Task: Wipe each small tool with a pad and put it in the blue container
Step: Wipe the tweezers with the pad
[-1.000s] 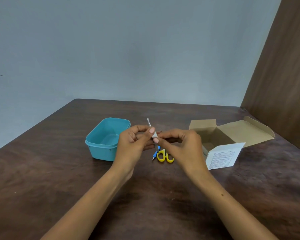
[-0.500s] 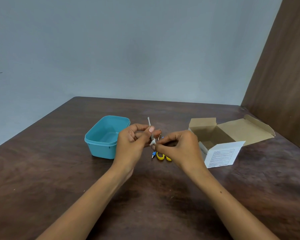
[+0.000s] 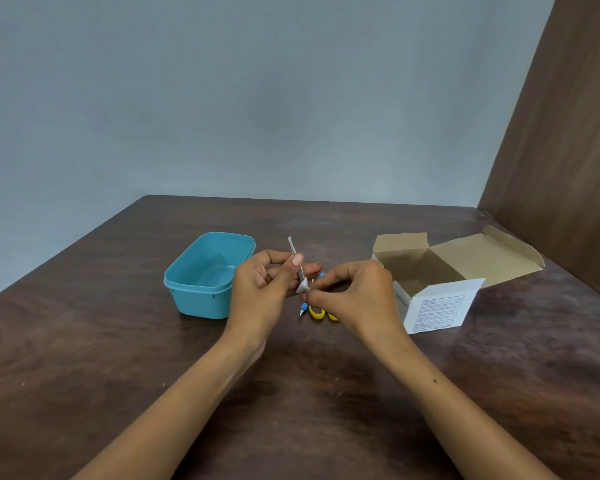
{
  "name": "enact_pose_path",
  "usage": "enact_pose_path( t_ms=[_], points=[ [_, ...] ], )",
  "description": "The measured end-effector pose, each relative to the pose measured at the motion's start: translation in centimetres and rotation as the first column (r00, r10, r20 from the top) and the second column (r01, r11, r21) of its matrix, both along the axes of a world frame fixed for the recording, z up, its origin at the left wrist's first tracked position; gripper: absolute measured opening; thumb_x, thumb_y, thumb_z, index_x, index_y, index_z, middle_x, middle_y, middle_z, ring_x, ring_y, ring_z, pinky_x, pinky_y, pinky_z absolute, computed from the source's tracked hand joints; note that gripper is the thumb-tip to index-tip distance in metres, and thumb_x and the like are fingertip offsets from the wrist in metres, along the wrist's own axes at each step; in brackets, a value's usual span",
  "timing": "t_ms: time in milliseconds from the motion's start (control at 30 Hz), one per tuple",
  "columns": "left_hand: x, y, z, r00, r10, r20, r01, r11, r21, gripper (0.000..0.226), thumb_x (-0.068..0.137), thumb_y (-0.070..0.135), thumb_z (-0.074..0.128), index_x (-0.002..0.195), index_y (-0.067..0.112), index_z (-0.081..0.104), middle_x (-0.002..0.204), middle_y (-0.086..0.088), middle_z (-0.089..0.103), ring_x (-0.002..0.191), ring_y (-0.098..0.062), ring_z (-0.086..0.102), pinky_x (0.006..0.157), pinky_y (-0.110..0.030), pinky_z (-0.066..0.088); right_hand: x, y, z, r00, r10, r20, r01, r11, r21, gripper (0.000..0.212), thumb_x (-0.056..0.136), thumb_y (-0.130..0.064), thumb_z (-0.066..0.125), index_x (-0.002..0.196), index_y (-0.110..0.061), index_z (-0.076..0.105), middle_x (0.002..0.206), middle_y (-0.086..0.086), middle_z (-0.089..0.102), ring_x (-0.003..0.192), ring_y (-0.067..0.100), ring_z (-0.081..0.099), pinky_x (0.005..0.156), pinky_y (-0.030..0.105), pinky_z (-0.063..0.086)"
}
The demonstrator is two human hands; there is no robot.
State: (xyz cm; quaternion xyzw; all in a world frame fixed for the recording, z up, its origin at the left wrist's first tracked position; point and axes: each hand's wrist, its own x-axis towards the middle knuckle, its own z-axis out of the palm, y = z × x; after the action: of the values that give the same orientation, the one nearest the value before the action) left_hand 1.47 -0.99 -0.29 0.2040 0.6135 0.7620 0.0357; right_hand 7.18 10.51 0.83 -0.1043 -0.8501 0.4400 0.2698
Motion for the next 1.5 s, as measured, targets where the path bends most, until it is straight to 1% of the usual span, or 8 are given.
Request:
enact_pose_path(
  t_ms=[300, 433, 533, 633, 833, 1033, 1233, 1500],
  points=[
    [0.0, 0.0, 0.2, 1.000, -0.011, 0.002, 0.011, 1.000, 0.019, 0.019, 0.092, 0.014, 0.056, 0.099, -0.004, 0.058, 0.088, -0.008, 0.076, 0.080, -0.021, 0.073, 0.067, -0.025, 0.058, 0.3, 0.6, 0.9, 0.992, 0.014, 0.125, -0.007, 0.999, -0.051, 0.011, 0.063, -0.013, 0.083, 0.062, -0.020, 0.074, 0.055, -0.005, 0.066, 0.047, 0.003, 0.055, 0.053, 0.025, 0.051],
    [-0.1, -0.2, 0.6, 1.000, -0.013, 0.018, 0.013, 0.999, 0.047, 0.018, 0.093, 0.015, 0.054, 0.101, -0.001, 0.060, 0.090, -0.007, 0.076, 0.083, -0.021, 0.073, 0.068, -0.023, 0.058, 0.7, 1.2, 1.4, 0.987, 0.127, 0.096, -0.097, 0.957, -0.272, 0.007, 0.069, -0.011, 0.081, 0.070, -0.011, 0.074, 0.069, 0.014, 0.072, 0.058, 0.017, 0.063, 0.058, 0.035, 0.057],
    [-0.1, -0.3, 0.8, 0.999, -0.019, 0.030, 0.018, 0.998, 0.056, 0.019, 0.093, 0.016, 0.054, 0.102, 0.002, 0.062, 0.090, -0.005, 0.076, 0.083, -0.018, 0.073, 0.067, -0.021, 0.057, 0.9, 1.6, 1.7, 0.982, 0.182, 0.053, -0.142, 0.891, -0.430, 0.004, 0.077, -0.012, 0.075, 0.080, -0.009, 0.074, 0.072, 0.009, 0.070, 0.058, 0.005, 0.062, 0.055, 0.022, 0.056],
    [-0.2, -0.3, 0.8, 0.999, 0.000, 0.037, -0.001, 1.000, 0.029, 0.018, 0.092, 0.018, 0.055, 0.103, 0.007, 0.064, 0.092, -0.002, 0.076, 0.086, -0.013, 0.072, 0.069, -0.019, 0.057, 0.7, 1.7, 1.6, 0.984, 0.175, 0.027, -0.137, 0.846, -0.515, 0.003, 0.081, -0.013, 0.071, 0.081, -0.011, 0.073, 0.076, 0.005, 0.070, 0.066, 0.007, 0.064, 0.062, 0.024, 0.058],
    [-0.2, -0.3, 0.6, 0.995, -0.059, 0.075, 0.058, 0.998, 0.019, 0.017, 0.092, 0.017, 0.055, 0.100, 0.011, 0.069, 0.094, -0.003, 0.076, 0.089, -0.014, 0.072, 0.075, -0.023, 0.058, 0.2, 1.6, 1.1, 0.988, 0.093, -0.122, -0.127, 0.939, -0.318, 0.004, 0.079, -0.012, 0.073, 0.083, -0.015, 0.072, 0.084, 0.004, 0.074, 0.080, 0.017, 0.070, 0.072, 0.036, 0.059],
    [-0.1, -0.2, 0.3, 0.980, -0.097, 0.173, 0.086, 0.994, 0.068, 0.016, 0.090, 0.014, 0.057, 0.098, 0.008, 0.070, 0.083, -0.008, 0.075, 0.077, -0.014, 0.072, 0.071, -0.023, 0.058, 0.0, 0.5, 0.5, 0.965, 0.165, -0.205, -0.165, 0.986, 0.019, 0.013, 0.076, -0.006, 0.075, 0.086, -0.014, 0.076, 0.083, -0.003, 0.074, 0.079, 0.007, 0.068, 0.074, 0.017, 0.053],
    [-0.1, -0.4, 0.7, 0.974, -0.117, 0.192, 0.097, 0.989, 0.109, 0.013, 0.091, 0.012, 0.056, 0.095, 0.006, 0.067, 0.088, -0.009, 0.076, 0.081, -0.015, 0.073, 0.070, -0.022, 0.058, 0.3, 1.3, 0.8, 0.958, 0.286, -0.009, -0.285, 0.954, -0.093, 0.015, 0.071, -0.004, 0.079, 0.083, -0.013, 0.077, 0.084, 0.003, 0.075, 0.080, 0.008, 0.070, 0.076, 0.021, 0.055],
    [-0.1, -0.3, 0.5, 0.961, -0.130, 0.245, 0.108, 0.989, 0.101, 0.014, 0.089, 0.013, 0.057, 0.096, 0.007, 0.069, 0.077, -0.006, 0.075, 0.071, -0.012, 0.072, 0.071, -0.023, 0.059, 0.0, 0.4, 0.3, 0.974, 0.133, -0.184, -0.153, 0.983, -0.097, 0.009, 0.076, -0.007, 0.076, 0.084, -0.012, 0.076, 0.079, 0.001, 0.074, 0.073, 0.009, 0.070, 0.068, 0.018, 0.055]
  ],
)
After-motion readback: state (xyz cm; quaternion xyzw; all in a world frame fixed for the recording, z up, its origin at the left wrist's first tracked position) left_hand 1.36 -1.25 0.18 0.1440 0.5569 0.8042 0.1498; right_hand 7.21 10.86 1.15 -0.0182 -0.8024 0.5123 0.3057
